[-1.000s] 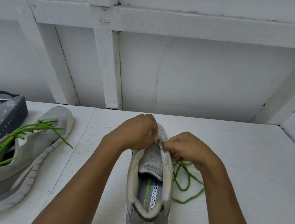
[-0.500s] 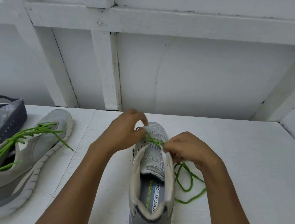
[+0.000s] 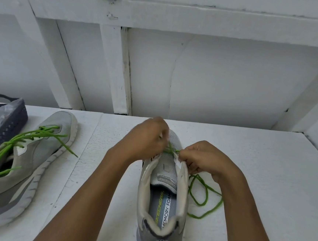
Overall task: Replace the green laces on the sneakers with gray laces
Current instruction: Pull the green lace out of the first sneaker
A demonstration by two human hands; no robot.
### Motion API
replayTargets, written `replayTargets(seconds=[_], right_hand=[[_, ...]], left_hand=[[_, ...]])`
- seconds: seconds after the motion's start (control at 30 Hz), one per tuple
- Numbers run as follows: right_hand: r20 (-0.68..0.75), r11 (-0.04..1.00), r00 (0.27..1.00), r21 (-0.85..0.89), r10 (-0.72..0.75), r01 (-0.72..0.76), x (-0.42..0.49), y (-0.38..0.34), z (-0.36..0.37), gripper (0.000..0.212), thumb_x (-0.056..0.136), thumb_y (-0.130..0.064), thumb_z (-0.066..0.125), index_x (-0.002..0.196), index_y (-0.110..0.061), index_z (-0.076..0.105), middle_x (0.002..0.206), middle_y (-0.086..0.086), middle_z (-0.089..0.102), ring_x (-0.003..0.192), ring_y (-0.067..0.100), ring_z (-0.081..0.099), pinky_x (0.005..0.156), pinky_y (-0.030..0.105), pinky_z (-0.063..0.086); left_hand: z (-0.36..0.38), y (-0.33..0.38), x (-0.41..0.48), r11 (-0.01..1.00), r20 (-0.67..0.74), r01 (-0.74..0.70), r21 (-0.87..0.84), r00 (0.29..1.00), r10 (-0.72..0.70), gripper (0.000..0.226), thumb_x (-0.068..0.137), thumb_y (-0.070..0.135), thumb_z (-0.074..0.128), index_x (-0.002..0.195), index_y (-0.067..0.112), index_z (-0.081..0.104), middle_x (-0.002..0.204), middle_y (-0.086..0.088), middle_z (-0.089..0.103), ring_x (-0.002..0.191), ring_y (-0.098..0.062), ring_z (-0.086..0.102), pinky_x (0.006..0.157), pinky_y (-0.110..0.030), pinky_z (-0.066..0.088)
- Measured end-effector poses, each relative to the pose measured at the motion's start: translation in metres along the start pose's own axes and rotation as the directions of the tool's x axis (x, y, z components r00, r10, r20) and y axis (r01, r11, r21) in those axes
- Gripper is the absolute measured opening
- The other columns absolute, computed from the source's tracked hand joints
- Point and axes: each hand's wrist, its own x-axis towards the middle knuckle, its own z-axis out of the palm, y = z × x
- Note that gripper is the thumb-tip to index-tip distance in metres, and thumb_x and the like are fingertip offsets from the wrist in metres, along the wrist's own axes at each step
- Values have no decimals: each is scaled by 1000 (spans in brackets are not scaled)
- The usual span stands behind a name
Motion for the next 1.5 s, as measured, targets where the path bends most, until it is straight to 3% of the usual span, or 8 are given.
replayTargets(seconds=[0.13, 0.27, 0.53, 0.63, 0.87, 1.13, 1.37, 1.5], right_hand=[[5, 1000, 1000, 6, -3, 3, -1, 0, 0, 21, 86, -12, 62, 66, -8, 66, 52, -1, 62, 47, 10, 61, 61, 26, 49], [7, 1000, 1000, 6, 3, -3, -2, -1, 1, 20, 85, -11, 62, 66, -8, 66, 54, 0, 62, 47, 10, 61, 61, 26, 49], [7, 1000, 1000, 11, 10, -10, -1, -2, 2, 25, 86, -10, 62, 61, -10, 67, 53, 0, 62, 46, 10, 60, 60, 25, 48], [11, 1000, 1000, 4, 6, -6, -4, -4, 2, 26, 86, -10, 62, 61, -10, 67, 51, -1, 62, 45, 10, 59, 56, 22, 48], [-4, 1000, 1000, -3, 5, -5, -3, -4, 3, 25, 86, -10, 61, 61, -8, 64, 49, -1, 59, 43, 10, 58, 58, 24, 46], [13, 1000, 1000, 8, 1, -1, -3, -3, 1, 28, 86, -11, 62, 58, -12, 66, 52, 0, 62, 47, 11, 60, 59, 24, 50], [22, 1000, 1000, 11, 2, -3, -2, -2, 1, 26, 86, -11, 62, 61, -11, 67, 54, 1, 61, 47, 11, 59, 58, 25, 48], [21, 1000, 1000, 6, -1, 1, -2, -2, 1, 27, 88, -13, 62, 61, -12, 67, 54, -1, 62, 48, 11, 60, 56, 24, 49]], left_hand=[[-10, -6, -8, 948, -358, 174, -265, 895, -265, 8, 98, 15, 53, 98, 13, 61, 106, 4, 61, 95, -11, 56, 78, -25, 40], [-17, -16, -8, 885, -380, 321, -338, 813, -441, 8, 98, 20, 51, 98, 17, 58, 102, 2, 64, 89, -16, 58, 75, -30, 43], [-15, 3, -4, 995, -65, -42, 87, 997, 48, 34, 85, 33, 64, 119, 31, 66, 132, -1, 53, 125, -22, 45, 100, -42, 42], [-5, 14, 0, 951, 167, -83, 298, 985, 34, 28, 85, 36, 67, 112, 35, 67, 135, 2, 49, 127, -22, 41, 94, -39, 37], [7, 20, 10, 897, 154, -139, 420, 985, 80, 11, 84, 28, 65, 95, 30, 68, 117, 1, 53, 112, -23, 47, 82, -36, 34], [-13, -4, 0, 989, -70, 32, -147, 997, -43, 10, 89, 17, 67, 80, 17, 62, 113, 6, 66, 107, -13, 60, 92, -32, 47], [-25, -5, -16, 318, -103, -1, -948, 947, -305, 12, 102, 11, 50, 90, 9, 47, 69, -8, 65, 60, -25, 63, 64, -38, 58], [-19, -10, -15, 592, -115, 125, -796, 930, -350, 16, 95, 14, 63, 84, 12, 53, 58, 0, 53, 46, -9, 41, 45, -22, 35]])
